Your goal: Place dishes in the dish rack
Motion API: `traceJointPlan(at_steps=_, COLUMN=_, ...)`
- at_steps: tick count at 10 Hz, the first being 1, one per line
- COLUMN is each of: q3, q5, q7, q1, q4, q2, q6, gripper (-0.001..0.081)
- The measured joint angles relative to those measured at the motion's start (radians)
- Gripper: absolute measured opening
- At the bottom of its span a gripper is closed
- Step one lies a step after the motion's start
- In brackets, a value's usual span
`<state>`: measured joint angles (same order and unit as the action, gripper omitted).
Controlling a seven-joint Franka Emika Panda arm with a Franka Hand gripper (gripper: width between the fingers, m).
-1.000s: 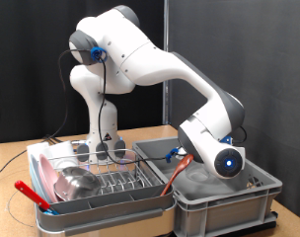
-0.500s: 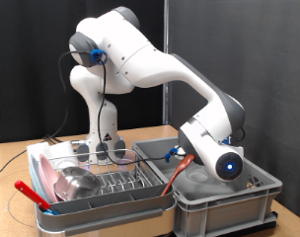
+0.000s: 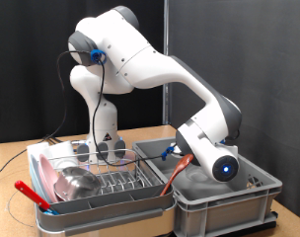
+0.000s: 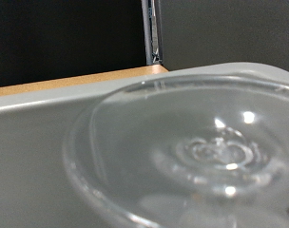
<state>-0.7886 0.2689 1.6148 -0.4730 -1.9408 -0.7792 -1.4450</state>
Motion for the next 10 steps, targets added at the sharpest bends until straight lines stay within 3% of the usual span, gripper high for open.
traceJointPlan(at_steps=10, q3=-0.008, q5=0.013, q7=-0.001, q1=-0.017, q4=-0.05, q2=0.003, q6=-0.005, gripper=0.0803)
